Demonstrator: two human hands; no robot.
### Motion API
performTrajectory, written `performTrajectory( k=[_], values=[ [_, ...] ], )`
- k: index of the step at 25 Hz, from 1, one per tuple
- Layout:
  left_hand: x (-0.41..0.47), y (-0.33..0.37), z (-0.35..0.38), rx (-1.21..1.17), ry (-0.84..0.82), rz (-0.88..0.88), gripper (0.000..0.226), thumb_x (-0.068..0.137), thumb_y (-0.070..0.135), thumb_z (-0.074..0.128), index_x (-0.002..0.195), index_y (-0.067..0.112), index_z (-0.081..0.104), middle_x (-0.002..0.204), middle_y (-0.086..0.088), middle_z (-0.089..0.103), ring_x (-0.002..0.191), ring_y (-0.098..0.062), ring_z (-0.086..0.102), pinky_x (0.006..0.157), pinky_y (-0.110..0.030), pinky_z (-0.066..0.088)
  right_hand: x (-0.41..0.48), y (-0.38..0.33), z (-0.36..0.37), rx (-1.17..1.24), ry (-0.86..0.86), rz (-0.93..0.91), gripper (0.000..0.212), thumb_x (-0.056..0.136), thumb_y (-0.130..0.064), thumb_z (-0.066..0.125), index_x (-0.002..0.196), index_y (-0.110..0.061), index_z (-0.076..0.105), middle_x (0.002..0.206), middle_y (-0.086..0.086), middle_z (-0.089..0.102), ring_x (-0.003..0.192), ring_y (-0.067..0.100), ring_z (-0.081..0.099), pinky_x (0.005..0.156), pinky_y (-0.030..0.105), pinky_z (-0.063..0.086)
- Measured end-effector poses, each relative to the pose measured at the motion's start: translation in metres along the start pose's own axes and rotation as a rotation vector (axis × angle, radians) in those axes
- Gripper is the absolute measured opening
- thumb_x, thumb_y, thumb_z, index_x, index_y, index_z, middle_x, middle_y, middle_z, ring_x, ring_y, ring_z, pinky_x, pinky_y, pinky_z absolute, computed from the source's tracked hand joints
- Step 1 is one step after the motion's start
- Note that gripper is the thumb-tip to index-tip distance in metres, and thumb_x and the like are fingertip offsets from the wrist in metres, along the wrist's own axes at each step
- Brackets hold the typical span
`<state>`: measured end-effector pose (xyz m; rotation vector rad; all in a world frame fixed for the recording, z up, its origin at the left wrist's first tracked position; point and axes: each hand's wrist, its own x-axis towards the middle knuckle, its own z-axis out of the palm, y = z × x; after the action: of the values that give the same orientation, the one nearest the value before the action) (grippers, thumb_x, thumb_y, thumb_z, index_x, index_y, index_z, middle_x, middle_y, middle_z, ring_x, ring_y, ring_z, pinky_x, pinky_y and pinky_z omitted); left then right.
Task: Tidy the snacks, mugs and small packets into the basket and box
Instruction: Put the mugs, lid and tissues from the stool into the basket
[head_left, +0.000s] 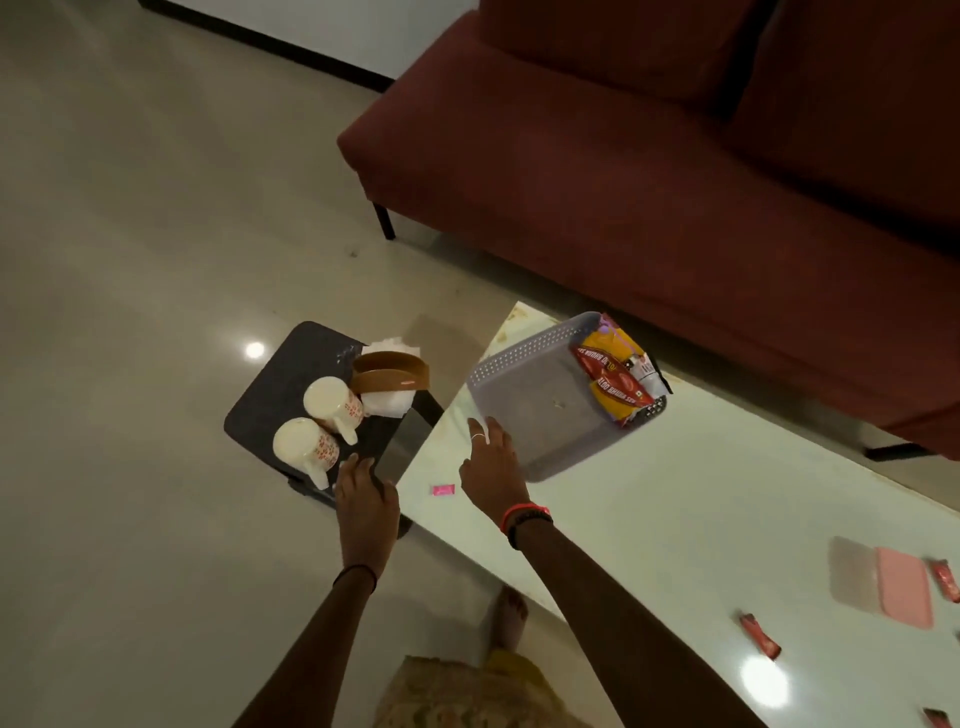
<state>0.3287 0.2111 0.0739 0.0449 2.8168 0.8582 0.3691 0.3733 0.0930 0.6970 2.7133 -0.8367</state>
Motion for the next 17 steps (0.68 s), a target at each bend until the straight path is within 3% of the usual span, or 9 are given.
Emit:
performTrajectory(
  k=[5,9,13,17],
  values=[
    [0.057,-0.031,0.002,-0.044,0.094,-0.103,0.046,0.088,0.007,0.057,0.132,0.0,0.041,0.144,-0.023,0.037,0.135,-0.038,0.034,0.111,-0.051,0.035,0.052,-0.013,0.031,0.004,-0.135,-0.05,0.062,0.095,-0.014,0.045,0.151,-0.008,0.018,0.159,0.016,0.019,0.147,0.031,0.019,0.119,0.038,0.022],
    [0.09,-0.059,0.0,0.034,0.101,-0.12,0.06,0.082,0.011,0.066,0.134,0.003,0.037,0.149,-0.022,0.028,0.138,-0.041,0.026,0.112,-0.055,0.032,0.083,-0.028,0.054,0.031,-0.168,-0.056,0.058,0.096,-0.014,0.046,0.149,-0.007,0.025,0.158,0.017,0.021,0.146,0.032,0.021,0.119,0.037,0.025],
    [0.118,-0.09,-0.001,0.138,0.037,-0.098,0.083,0.076,0.024,0.075,0.142,0.009,0.027,0.151,-0.024,0.022,0.141,-0.043,0.018,0.112,-0.06,0.019,0.112,-0.063,0.079,0.126,-0.189,-0.067,0.058,0.094,-0.007,0.049,0.148,-0.006,0.028,0.153,0.018,0.03,0.141,0.034,0.029,0.113,0.038,0.035],
    [0.14,-0.109,-0.002,0.137,-0.058,-0.132,0.092,0.073,0.032,0.076,0.144,0.01,0.022,0.153,-0.022,0.02,0.143,-0.041,0.017,0.111,-0.064,0.019,0.136,-0.095,0.098,0.117,-0.232,-0.083,0.062,0.094,-0.013,0.053,0.149,-0.01,0.025,0.15,0.018,0.033,0.136,0.036,0.035,0.114,0.044,0.037]
  ],
)
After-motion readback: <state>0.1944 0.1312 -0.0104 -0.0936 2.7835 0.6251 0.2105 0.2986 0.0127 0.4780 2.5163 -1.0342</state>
